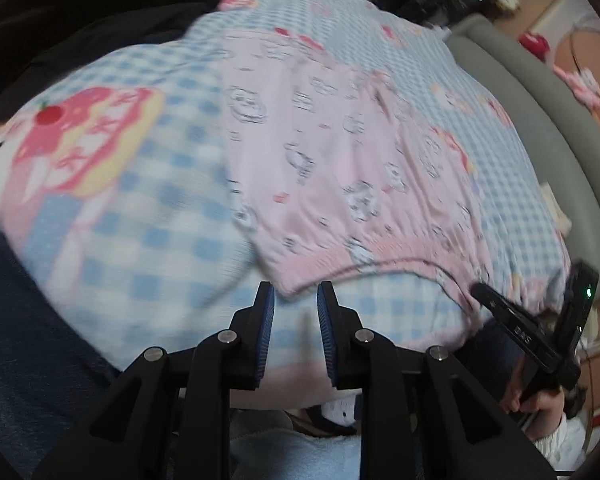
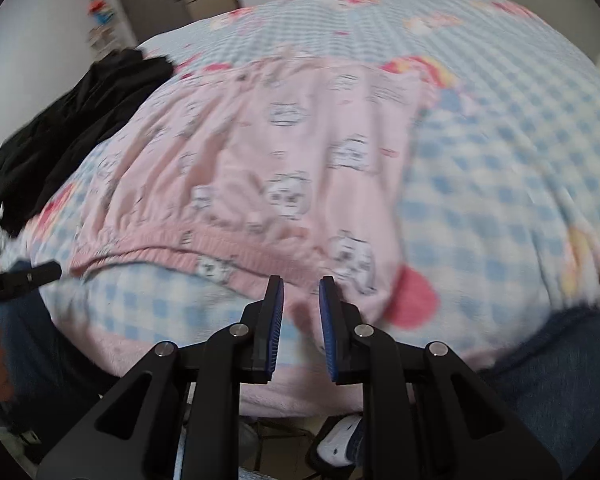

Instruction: Fold clothes

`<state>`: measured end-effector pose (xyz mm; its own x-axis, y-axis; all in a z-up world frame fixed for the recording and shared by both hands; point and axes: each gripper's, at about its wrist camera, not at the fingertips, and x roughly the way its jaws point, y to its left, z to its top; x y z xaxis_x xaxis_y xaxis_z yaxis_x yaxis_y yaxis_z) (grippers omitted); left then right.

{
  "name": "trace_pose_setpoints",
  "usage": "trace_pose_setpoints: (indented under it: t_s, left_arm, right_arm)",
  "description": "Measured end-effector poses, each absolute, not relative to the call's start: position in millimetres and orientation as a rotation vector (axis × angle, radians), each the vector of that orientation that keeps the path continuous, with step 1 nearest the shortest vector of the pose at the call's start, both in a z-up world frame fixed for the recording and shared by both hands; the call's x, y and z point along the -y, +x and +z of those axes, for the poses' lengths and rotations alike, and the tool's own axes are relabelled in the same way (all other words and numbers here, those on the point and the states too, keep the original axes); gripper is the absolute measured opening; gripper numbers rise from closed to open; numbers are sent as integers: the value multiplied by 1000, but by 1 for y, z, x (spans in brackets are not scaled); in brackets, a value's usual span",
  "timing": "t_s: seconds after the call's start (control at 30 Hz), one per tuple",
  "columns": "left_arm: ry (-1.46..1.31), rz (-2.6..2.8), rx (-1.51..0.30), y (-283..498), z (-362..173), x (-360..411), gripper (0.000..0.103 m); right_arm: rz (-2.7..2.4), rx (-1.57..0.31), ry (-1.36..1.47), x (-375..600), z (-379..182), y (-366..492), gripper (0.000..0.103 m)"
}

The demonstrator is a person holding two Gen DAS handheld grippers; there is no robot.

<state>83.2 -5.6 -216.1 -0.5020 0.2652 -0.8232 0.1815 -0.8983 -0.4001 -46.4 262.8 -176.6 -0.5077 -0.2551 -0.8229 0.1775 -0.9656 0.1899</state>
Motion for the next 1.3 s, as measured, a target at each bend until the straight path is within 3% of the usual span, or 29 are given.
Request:
trace_pose_setpoints:
  t_s: [0.03, 0.17, 0.3, 0.4, 0.57, 0.73, 0.8, 0.83, 1.13, 1.3]
  left_arm:
    - [-1566, 2550, 731, 79, -223, 9, 23]
    - [-1537, 2237, 1179, 67, -258, 30, 25]
    - [-1474, 2177, 1352, 61, -268, 46, 25]
    - [-1492, 2191, 1365, 54, -271, 49, 25]
    - [-1561, 2155, 1319, 45, -285, 36, 25]
    - [-1533, 2141, 1339, 42, -287, 33, 22]
    - [-1529, 2152, 1338, 41, -286, 31, 16]
    - [-1538, 2180, 1309, 43, -282, 29, 13]
    - [-1520, 2298, 1115, 65, -240, 19, 10]
    - [-1565, 2278, 1109, 76, -243, 22, 10]
  right_arm:
    - [-2533, 163, 1413, -270, -178, -46, 18]
    - [-2468, 406, 1441, -292, -182, -49, 21]
    - [-2489, 576, 1387, -320, -171, -43, 26]
    - [-2515, 631, 1379, -334, -170, -46, 37]
    - [-2353, 791, 1502, -344, -203, -53, 39]
    - [-2124, 937, 1427, -333, -217, -64, 39]
    - [-2060, 970, 1460, -315, -234, -84, 30]
    - [-2073, 936, 1477, -313, -234, -83, 10]
    - [-2094, 847, 1352, -302, -191, -59, 8]
    - [-2076, 821, 1422, -297, -194, -47, 8]
